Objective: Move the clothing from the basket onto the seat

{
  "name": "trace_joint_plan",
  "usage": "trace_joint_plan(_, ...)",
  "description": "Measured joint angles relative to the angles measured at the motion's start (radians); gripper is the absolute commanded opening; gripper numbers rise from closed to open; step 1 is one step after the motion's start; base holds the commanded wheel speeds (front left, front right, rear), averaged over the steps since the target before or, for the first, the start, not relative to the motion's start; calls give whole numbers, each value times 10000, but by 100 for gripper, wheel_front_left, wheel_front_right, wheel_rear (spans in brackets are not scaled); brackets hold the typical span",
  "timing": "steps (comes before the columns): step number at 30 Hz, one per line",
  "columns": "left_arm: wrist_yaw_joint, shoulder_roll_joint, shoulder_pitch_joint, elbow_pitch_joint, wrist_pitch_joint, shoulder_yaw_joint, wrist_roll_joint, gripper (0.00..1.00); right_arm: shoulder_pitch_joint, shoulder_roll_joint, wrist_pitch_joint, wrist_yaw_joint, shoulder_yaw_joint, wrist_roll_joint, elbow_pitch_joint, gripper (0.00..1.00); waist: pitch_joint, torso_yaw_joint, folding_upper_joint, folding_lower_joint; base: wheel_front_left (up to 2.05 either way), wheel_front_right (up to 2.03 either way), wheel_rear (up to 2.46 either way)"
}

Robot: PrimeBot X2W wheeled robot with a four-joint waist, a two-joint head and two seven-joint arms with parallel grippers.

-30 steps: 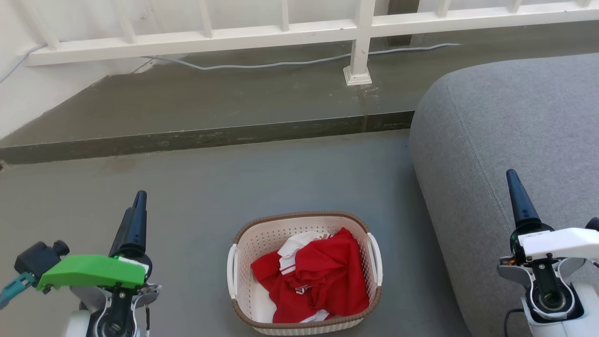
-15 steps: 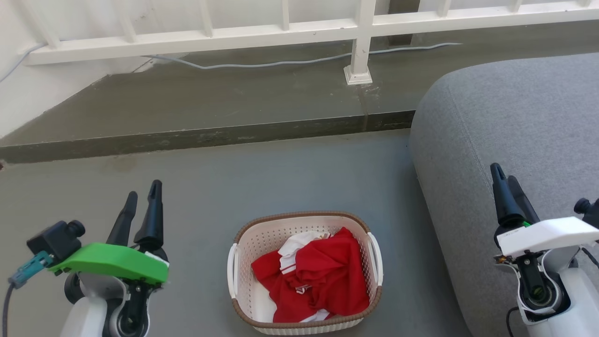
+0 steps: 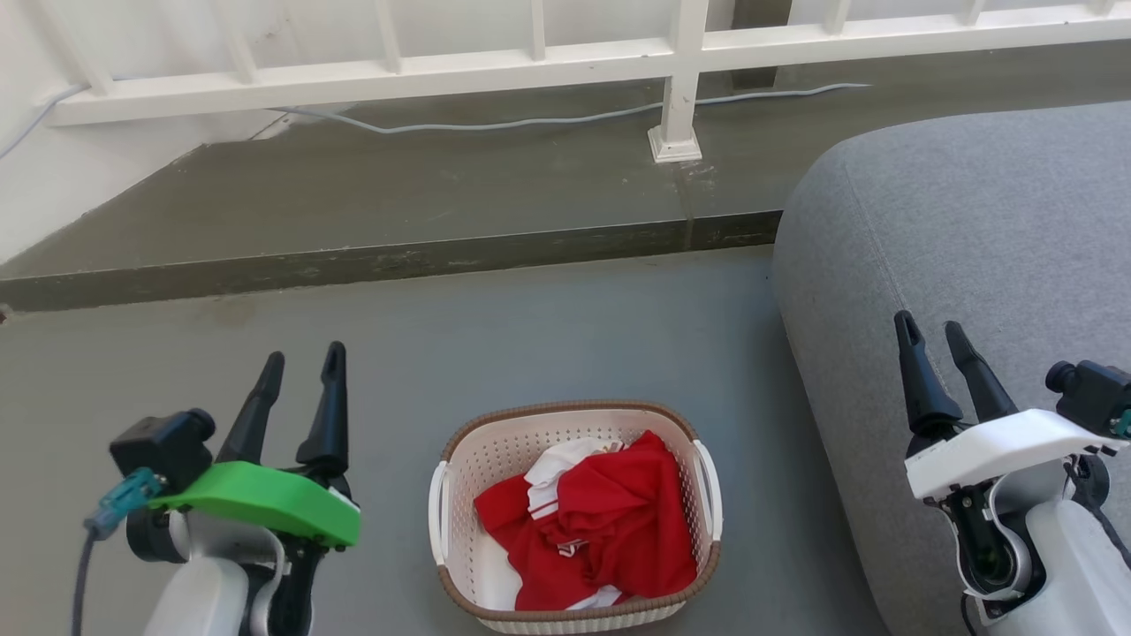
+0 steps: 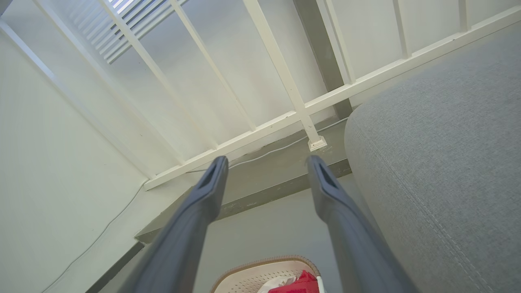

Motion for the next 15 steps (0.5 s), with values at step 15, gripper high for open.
trace_joint_plan(15, 441, -19, 27, 211, -522, -502, 1756, 100, 0, -140, -537, -433, 706, -2069, 276, 100, -36, 12, 0, 0, 0, 0, 0)
